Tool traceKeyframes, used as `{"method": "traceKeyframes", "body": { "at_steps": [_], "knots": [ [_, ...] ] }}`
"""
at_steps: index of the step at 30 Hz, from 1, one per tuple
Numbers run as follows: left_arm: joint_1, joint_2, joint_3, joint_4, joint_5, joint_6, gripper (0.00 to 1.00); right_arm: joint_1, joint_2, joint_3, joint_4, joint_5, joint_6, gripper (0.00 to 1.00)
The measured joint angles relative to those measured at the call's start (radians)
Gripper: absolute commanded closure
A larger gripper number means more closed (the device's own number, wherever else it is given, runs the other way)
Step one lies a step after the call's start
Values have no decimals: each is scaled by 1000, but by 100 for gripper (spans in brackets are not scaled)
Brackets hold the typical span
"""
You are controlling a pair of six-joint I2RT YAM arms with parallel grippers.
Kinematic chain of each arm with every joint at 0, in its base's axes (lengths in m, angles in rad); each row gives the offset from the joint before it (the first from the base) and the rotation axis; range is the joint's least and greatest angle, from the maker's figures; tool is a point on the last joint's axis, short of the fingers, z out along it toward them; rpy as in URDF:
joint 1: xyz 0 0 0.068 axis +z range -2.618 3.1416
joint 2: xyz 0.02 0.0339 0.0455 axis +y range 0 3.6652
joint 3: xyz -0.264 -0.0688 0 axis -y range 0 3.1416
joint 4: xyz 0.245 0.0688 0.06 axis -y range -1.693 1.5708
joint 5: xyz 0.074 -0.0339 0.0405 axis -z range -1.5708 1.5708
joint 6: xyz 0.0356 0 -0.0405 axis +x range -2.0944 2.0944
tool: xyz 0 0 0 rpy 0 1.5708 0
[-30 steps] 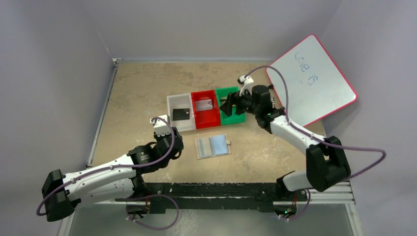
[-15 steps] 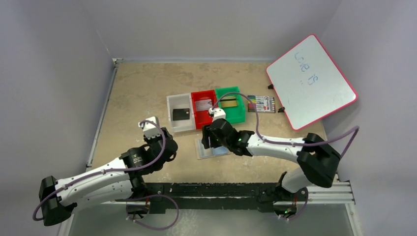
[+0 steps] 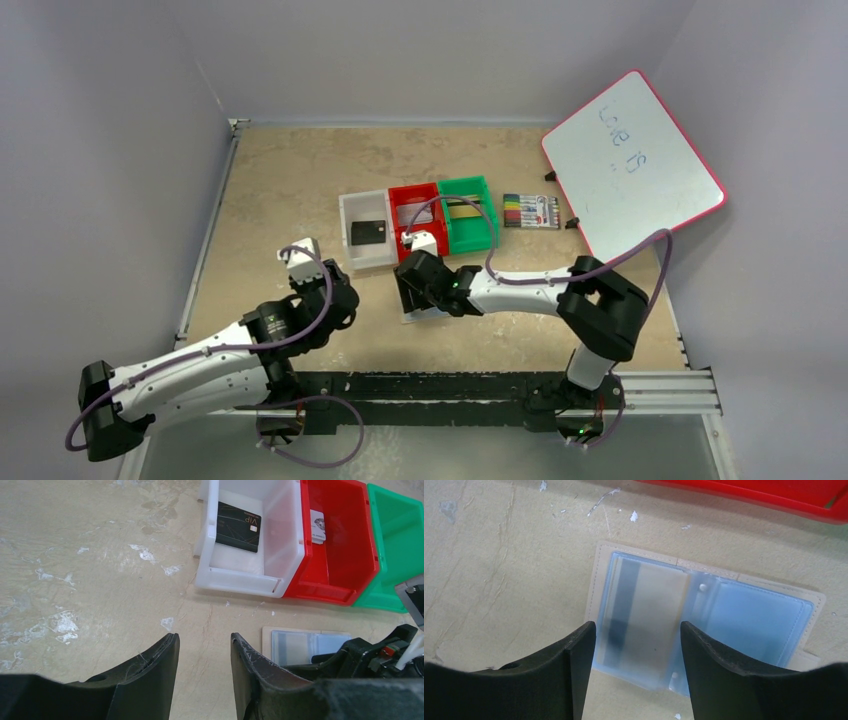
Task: Take the credit cards out of the card holder
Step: Remove the credit card from the card holder.
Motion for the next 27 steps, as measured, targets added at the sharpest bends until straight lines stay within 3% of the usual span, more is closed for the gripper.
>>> {"method": "traceKeyframes", "body": {
  "at_steps": [10,12,22,24,27],
  "knots": [
    [0,4,-21,5,12,-10,58,11,68,44,-24,32,19,48],
    [0,4,-26,8,13,-14,58,11,68,44,-24,41,28,60],
    [0,25,-31,18,31,-16,58,11,68,26,11,26,52,94],
    [0,35,-31,25,36,-16,58,11,68,26,16,23,51,93],
    [0,53,-31,40,45,-16,58,11,66,21,27,18,55,69]
  ]
}}
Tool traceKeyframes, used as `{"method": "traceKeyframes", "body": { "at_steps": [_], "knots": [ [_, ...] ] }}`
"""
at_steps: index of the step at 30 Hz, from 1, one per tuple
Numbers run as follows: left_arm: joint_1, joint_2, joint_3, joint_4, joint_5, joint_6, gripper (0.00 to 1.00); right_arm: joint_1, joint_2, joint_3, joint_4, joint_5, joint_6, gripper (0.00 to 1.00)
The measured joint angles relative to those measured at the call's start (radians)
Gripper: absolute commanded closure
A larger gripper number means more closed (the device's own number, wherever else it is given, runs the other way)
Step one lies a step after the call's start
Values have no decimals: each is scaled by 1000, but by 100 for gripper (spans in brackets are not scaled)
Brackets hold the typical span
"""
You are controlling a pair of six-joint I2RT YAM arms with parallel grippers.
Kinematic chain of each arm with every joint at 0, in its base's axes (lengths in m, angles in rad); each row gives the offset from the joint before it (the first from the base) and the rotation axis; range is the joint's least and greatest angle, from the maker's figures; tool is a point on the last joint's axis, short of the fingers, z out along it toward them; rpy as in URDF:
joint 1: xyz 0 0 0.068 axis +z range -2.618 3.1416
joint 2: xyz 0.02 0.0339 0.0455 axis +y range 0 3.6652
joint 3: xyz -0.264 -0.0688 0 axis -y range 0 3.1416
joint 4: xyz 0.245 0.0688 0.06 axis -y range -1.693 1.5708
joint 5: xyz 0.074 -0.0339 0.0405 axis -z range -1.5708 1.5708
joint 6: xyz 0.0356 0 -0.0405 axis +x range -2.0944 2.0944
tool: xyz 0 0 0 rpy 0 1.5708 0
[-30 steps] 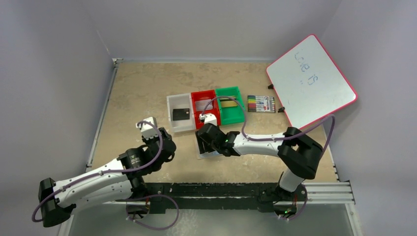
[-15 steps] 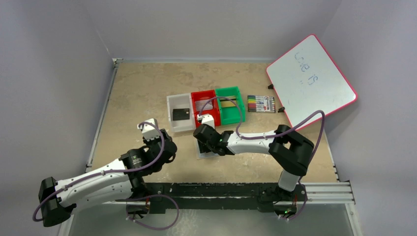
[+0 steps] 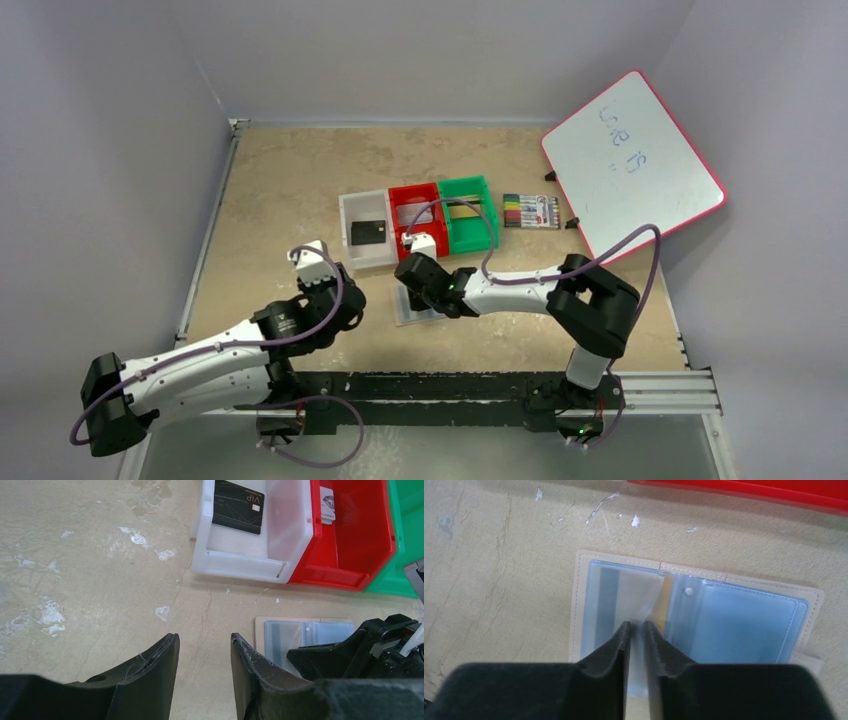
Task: Take the credit cards out of the card holder
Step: Remove the credit card from the card holder.
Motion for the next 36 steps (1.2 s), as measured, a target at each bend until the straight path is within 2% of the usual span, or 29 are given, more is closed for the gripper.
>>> {"method": "traceKeyframes", "body": {
  "at_steps": [3,5,8,12,16,21,30,36],
  "knots": [
    [0,14,0,14,9,0,58,0,-8,-8,11,-8,4,50],
    [0,21,0,19,14,0,58,0,-15,-13,9,-11,5,43],
    [0,24,0,21,18,0,58,0,-23,-14,5,-10,-3,40],
    [0,21,0,21,18,0,58,1,-29,-14,-7,-9,-13,41],
    [0,9,-1,21,18,0,58,3,-26,-14,-27,-6,-26,45],
    [0,-1,-2,20,18,0,58,23,-1,1,-28,29,-35,59],
    [0,-34,-2,12,18,0,58,32,32,25,-4,59,-19,100],
    [0,-34,-2,13,19,0,57,28,32,24,14,42,-21,100]
  ]
}}
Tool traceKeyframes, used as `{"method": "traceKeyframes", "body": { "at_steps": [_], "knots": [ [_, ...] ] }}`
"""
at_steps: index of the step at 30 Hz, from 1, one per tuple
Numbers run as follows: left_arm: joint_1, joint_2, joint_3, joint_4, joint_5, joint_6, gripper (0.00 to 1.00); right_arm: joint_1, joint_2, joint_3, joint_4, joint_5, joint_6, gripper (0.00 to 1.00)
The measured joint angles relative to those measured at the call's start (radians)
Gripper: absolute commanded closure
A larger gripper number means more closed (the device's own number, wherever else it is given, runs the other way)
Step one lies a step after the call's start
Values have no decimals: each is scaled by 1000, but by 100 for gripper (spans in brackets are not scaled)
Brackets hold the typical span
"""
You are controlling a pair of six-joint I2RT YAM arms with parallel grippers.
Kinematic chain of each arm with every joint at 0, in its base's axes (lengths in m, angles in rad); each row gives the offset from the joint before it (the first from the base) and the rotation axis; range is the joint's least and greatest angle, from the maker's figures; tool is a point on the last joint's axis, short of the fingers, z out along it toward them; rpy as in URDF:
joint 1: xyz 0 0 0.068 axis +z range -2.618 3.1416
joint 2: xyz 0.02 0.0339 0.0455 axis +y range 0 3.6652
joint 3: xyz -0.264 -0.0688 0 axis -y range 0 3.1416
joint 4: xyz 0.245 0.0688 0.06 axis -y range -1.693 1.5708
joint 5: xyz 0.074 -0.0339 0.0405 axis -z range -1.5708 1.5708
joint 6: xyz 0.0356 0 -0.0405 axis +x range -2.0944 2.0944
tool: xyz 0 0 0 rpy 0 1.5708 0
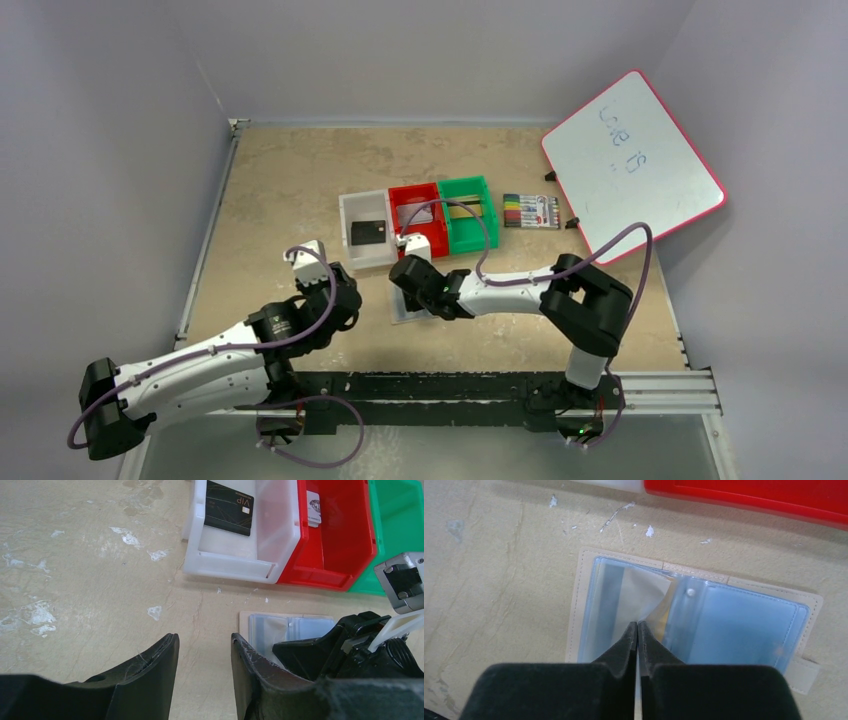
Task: Take the credit cards out of the card holder
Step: Remove the credit card from the card holder.
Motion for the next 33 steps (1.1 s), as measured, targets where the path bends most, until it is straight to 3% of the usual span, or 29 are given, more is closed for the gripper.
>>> {"method": "traceKeyframes", "body": {
  "at_steps": [6,13,24,33],
  "knots": [
    [0,27,-19,37,28,5,50,-69,-47,-91,131,-138,11,100],
    [1,95,-40,187,125,23,44,-184,-102,-228,291,-359,97,100],
    [14,227,-64,468,272,13,43,-232,-164,-403,502,-472,223,100],
    [16,302,-111,587,348,-35,43,-283,-193,-500,640,-523,291,100]
  ]
}}
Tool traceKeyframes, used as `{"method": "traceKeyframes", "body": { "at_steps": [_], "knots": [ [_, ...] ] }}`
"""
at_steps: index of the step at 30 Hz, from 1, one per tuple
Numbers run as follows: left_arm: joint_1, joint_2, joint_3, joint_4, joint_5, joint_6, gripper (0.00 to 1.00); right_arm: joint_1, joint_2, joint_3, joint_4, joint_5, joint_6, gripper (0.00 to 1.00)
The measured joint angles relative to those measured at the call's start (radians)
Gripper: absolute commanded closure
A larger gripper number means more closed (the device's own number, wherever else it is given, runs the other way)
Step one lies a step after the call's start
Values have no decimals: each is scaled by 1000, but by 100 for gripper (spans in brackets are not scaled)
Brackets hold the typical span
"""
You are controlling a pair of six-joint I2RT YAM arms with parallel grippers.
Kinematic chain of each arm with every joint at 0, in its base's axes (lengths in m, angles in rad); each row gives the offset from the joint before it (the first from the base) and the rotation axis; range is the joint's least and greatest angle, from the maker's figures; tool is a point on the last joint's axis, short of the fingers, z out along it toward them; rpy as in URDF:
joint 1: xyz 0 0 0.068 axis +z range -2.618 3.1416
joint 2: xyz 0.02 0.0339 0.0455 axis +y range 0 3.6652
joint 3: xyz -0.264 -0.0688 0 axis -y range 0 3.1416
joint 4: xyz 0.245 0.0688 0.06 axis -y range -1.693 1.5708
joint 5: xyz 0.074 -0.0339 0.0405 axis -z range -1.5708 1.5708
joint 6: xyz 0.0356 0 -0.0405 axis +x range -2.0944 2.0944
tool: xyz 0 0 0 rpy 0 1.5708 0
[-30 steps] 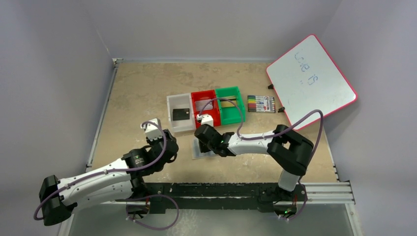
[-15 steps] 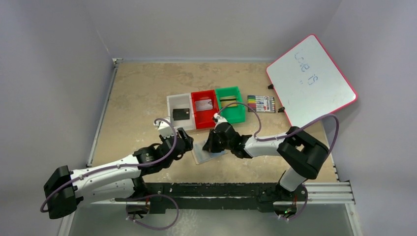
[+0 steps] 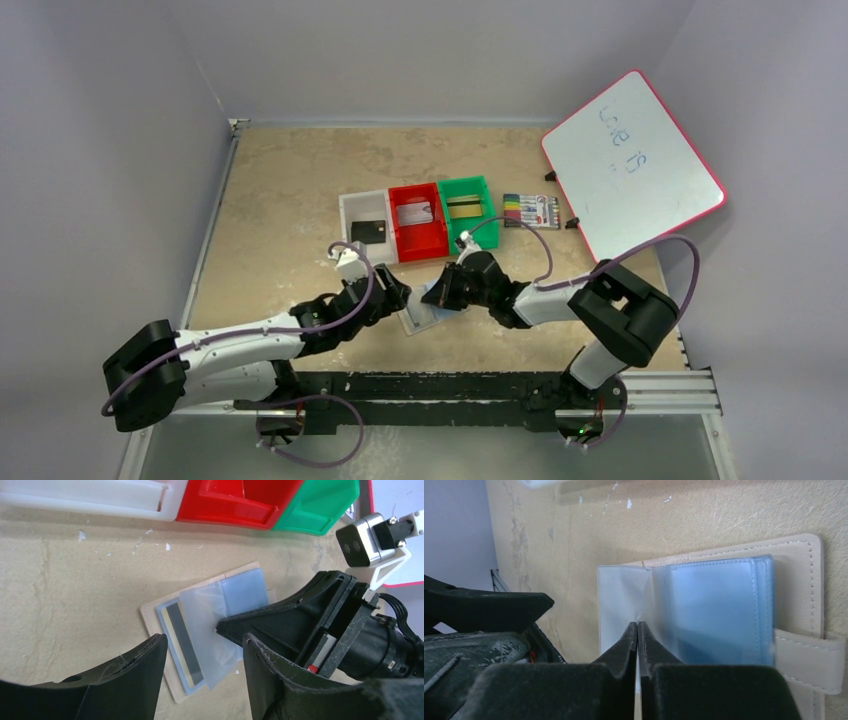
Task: Take the credit cards out of the card holder
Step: Remove the credit card from the card holder.
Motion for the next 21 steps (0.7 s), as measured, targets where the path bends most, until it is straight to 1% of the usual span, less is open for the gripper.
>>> {"method": "traceKeyframes", "body": {
  "at_steps": [8,15,17,18,21],
  "knots": [
    [0,66,-4,115,65,-12,43,-42,32,-22,114,-84,33,100],
    [0,162,-25,206,107,-41,44,-61,52,-32,144,-117,36,100],
    [0,198,-26,233,119,-50,47,-66,52,-35,148,-124,36,100],
    [0,219,-26,249,127,-52,50,-68,52,-35,148,-124,35,100],
    [0,274,-26,294,154,-57,59,-72,51,-35,143,-124,29,82]
  ]
}}
